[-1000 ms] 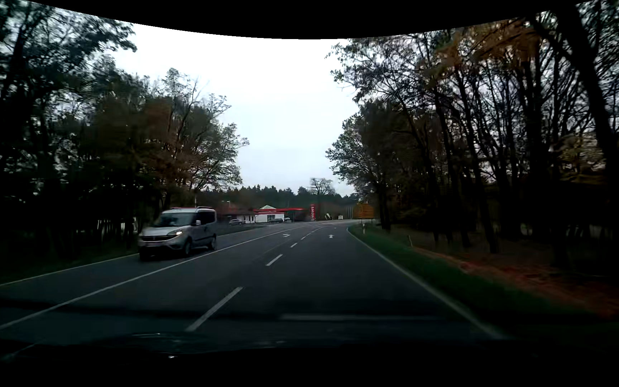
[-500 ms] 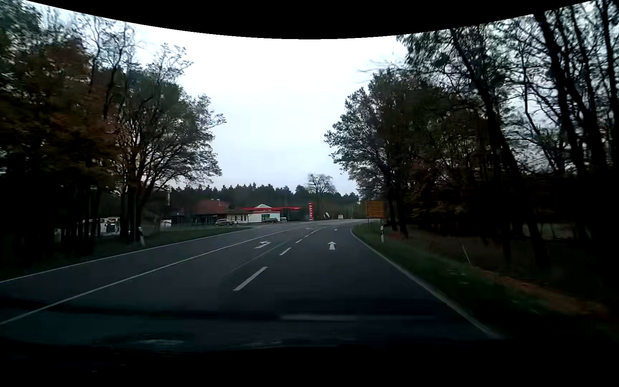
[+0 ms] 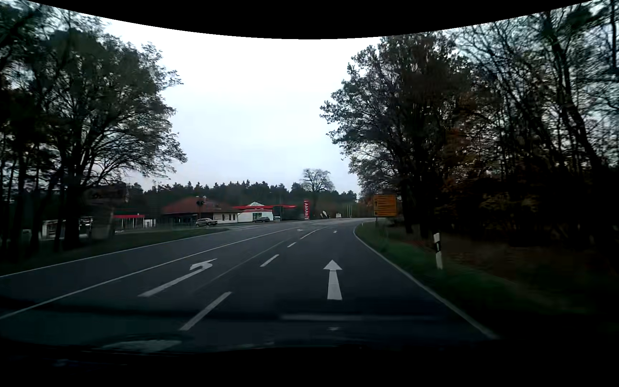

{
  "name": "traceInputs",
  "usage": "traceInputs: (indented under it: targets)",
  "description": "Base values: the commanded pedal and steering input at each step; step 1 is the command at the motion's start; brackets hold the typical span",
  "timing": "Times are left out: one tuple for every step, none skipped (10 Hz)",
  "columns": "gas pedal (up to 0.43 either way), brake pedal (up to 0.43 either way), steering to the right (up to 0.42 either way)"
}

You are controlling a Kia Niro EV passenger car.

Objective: Follow the waypoints while adhering to traffic rules and regulations

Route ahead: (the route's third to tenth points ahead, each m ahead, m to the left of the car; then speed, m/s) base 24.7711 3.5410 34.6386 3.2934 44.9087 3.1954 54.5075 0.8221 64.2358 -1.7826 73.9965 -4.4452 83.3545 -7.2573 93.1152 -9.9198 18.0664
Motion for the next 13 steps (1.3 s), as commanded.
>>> traceInputs:
  targets:
    - [0.169, 0.000, 0.006]
    - [0.169, 0.000, 0.006]
    - [0.169, 0.000, 0.007]
    - [0.169, 0.000, 0.007]
    - [0.169, 0.000, 0.008]
    - [0.177, 0.000, 0.008]
    - [0.177, 0.000, 0.008]
    - [0.177, 0.000, 0.009]
    - [0.177, 0.000, 0.009]
    - [0.177, 0.000, 0.010]
    - [0.177, 0.000, 0.011]
    - [0.177, 0.000, 0.011]
    - [0.177, 0.000, 0.012]
